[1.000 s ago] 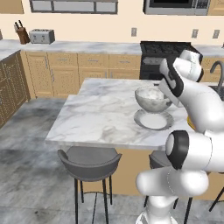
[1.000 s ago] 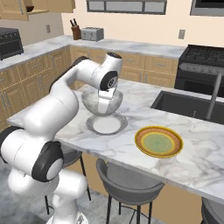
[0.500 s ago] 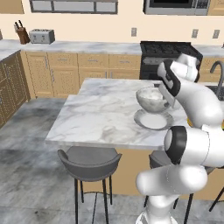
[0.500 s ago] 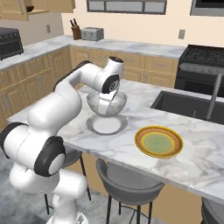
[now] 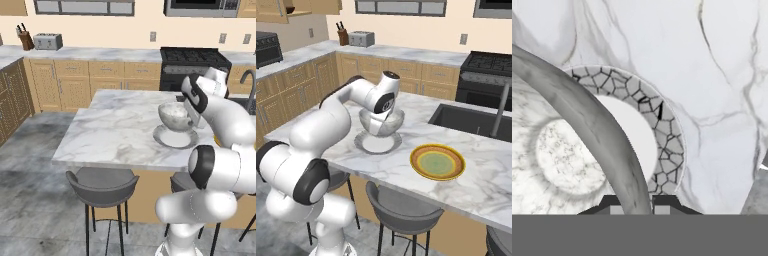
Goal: Move the bowls from the cabinet to the plates on the dining table.
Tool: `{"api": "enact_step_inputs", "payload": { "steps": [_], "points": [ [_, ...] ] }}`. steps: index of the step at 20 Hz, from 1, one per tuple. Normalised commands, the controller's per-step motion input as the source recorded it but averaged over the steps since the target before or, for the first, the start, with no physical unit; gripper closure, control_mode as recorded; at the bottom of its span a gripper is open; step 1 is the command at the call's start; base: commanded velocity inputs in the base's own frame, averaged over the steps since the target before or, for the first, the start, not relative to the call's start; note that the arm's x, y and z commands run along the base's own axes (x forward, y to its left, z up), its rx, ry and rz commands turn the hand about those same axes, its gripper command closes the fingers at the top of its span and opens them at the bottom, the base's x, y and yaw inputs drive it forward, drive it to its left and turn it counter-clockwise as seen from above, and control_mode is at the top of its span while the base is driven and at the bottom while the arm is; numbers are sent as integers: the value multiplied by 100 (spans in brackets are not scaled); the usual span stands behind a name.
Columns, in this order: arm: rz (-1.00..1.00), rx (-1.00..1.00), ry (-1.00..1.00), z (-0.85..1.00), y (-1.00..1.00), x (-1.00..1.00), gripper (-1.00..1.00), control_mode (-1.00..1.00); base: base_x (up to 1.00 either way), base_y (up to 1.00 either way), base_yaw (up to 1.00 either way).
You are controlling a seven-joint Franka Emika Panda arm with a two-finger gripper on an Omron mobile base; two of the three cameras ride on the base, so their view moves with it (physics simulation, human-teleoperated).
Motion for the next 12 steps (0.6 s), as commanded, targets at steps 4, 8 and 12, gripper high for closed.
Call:
{"api": "enact_step_inputs", "payload": {
  "steps": [4, 8, 12],
  "points": [
    [-4, 0, -8, -22, 2, 0, 100, -100, 0, 0, 0],
    [-3, -1, -4, -21, 4, 5, 100, -100, 0, 0, 0],
    [-1, -1, -2, -17, 2, 11, 100, -100, 0, 0, 0]
  ]
}}
